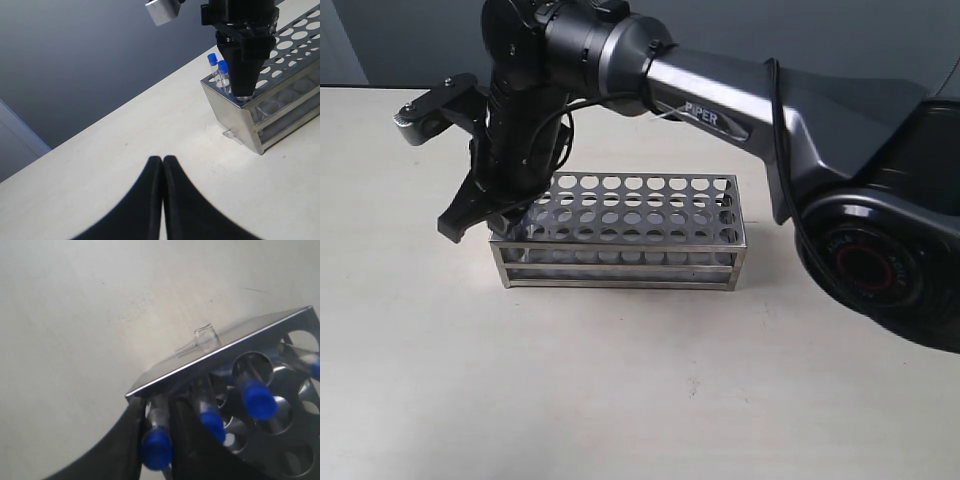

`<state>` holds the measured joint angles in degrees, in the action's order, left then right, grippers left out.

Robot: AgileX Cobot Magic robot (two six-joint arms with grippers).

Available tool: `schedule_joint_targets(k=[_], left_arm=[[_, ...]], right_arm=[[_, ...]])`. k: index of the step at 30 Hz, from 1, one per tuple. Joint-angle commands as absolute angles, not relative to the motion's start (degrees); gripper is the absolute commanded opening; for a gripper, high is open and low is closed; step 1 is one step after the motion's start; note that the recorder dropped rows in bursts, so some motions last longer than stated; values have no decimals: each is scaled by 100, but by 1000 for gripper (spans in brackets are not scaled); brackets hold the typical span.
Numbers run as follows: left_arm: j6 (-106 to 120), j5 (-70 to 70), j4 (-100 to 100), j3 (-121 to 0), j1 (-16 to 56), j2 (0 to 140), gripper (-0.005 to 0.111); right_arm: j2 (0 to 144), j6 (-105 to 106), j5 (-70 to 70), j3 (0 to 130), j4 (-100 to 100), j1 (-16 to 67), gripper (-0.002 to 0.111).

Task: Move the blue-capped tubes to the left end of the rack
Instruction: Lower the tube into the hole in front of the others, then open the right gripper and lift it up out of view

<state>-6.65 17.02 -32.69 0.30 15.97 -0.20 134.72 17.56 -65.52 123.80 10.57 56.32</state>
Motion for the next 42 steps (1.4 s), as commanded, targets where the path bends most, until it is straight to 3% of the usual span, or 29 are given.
schedule_joint_targets(k=[1,4,7,30,37,42], left_arm=[[-693,1671,-3198,0,1618,0,1],[-693,1671,-3198,0,1618,0,1],[-693,1671,-3198,0,1618,0,1],[-693,1671,-3199,0,1618,0,1],[-693,1671,-3199,0,1618,0,1],[-693,1671,-3199,0,1618,0,1]], right_arm=[[13339,1652,-6853,12372,1203,5664,18],[13339,1644,-6961,12372,1203,5664,43],[13339,1606,-6996,12372,1209,5664,53],[11981,715,-6996,12372,-144,5664,52],[11187,611,-6996,12372,-319,5664,24],[10533,479,-6996,12232,-484,5664,21]])
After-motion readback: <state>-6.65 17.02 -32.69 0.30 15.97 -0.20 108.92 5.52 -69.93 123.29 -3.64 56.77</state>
